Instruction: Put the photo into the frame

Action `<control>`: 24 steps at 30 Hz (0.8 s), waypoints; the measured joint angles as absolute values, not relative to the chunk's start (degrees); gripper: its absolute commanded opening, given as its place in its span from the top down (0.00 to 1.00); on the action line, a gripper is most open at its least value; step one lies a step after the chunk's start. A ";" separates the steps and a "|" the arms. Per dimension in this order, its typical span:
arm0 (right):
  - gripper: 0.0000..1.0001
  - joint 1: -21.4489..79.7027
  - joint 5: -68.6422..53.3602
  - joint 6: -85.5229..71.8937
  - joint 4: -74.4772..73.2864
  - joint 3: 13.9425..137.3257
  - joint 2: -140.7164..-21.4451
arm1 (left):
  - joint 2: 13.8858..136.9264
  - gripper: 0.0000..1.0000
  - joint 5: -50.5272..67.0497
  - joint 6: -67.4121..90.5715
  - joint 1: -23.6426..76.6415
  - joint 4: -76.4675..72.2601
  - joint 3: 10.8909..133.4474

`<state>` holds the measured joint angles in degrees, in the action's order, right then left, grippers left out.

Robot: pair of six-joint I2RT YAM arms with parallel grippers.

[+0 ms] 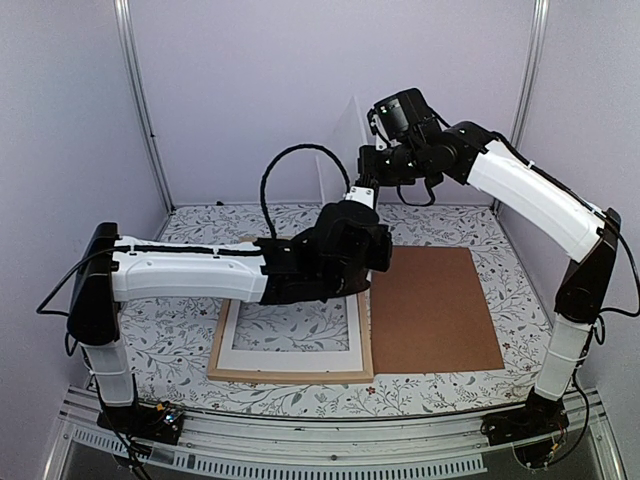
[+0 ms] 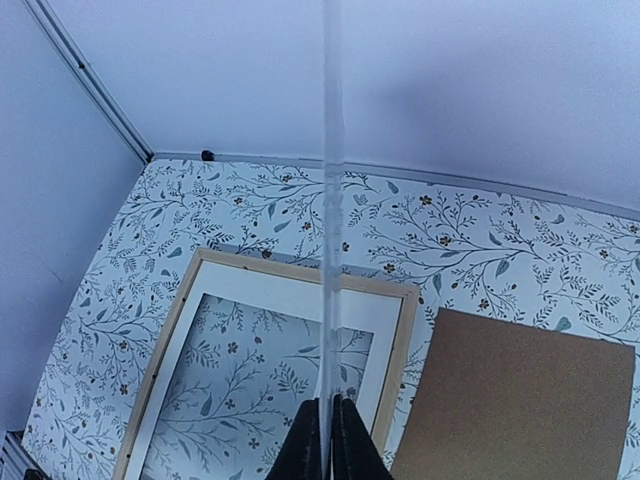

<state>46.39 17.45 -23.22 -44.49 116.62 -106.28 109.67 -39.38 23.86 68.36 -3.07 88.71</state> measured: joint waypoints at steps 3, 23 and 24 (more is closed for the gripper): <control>0.83 46.39 17.34 -23.38 -44.47 116.62 -106.28 | 109.49 0.85 -38.96 23.81 68.25 -3.22 88.60; 0.48 42.61 15.05 -23.20 -43.83 116.07 -104.47 | 100.01 1.00 -30.65 25.08 64.49 -3.55 84.14; 0.46 41.78 14.37 -23.16 -43.53 115.39 -103.07 | 99.11 1.00 -28.95 25.67 63.81 -3.60 83.77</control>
<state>41.78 14.37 -23.16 -43.53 115.39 -103.07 99.11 -28.95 25.67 63.81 -3.60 83.77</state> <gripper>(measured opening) 0.490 0.007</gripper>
